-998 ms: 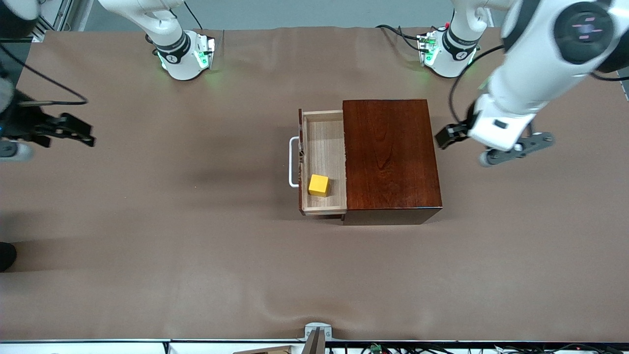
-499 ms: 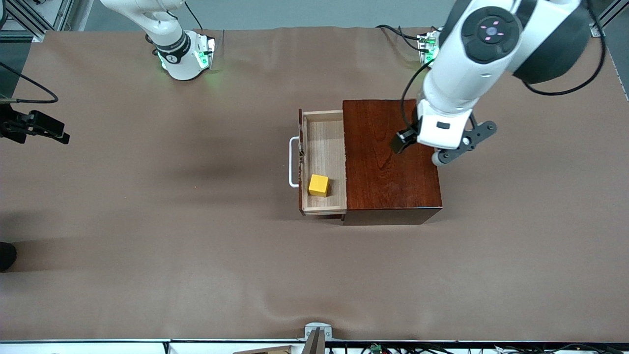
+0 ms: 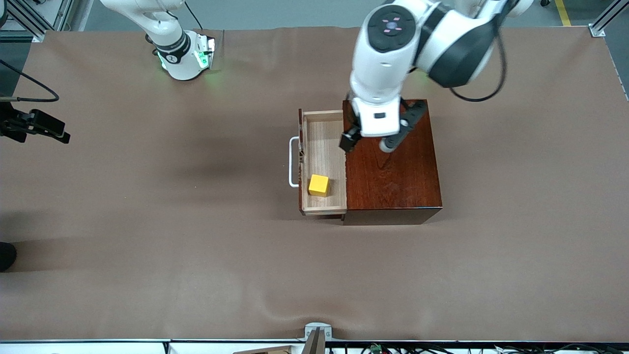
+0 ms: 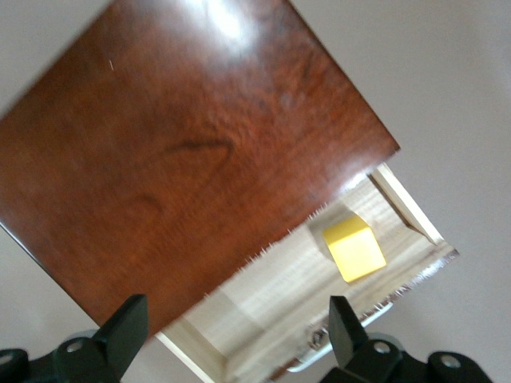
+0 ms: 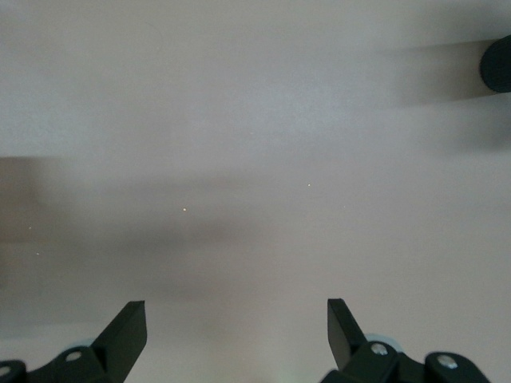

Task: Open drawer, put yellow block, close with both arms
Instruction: 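Withdraw the right gripper while the left gripper moves to the drawer front, then position the left gripper against the drawer front beside the handle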

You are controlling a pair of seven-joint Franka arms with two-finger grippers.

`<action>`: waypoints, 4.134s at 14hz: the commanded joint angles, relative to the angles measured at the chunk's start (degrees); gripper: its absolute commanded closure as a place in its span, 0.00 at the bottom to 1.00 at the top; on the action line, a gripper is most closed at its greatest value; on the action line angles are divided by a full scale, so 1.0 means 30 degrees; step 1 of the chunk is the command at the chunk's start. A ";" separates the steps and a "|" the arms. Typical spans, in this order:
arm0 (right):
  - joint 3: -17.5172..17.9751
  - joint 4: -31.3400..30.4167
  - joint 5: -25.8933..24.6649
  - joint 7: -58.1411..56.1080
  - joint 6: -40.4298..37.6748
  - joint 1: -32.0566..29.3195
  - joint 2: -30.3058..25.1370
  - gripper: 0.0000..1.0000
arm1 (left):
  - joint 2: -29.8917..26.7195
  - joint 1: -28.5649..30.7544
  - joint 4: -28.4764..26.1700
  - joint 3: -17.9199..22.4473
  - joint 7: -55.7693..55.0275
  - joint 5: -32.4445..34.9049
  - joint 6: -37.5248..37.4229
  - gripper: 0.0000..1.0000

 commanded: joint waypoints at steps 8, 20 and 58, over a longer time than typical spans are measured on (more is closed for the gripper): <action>0.0309 -0.0620 -0.0152 0.0284 0.0288 -0.0373 -0.0561 0.00 | 0.3344 -0.2529 0.2345 0.0321 -1.0511 -0.0257 0.2707 0.00; 0.0309 -0.0532 -0.0033 0.0285 0.0318 -0.0257 -0.0443 0.00 | 0.6422 -0.3877 0.3663 0.1168 -1.6265 -0.0139 0.9855 0.00; 0.0368 -0.0561 -0.0033 0.0167 0.0405 -0.0198 -0.0414 0.00 | 0.7858 -0.5108 0.3048 0.1405 -1.2866 0.0212 0.4967 0.00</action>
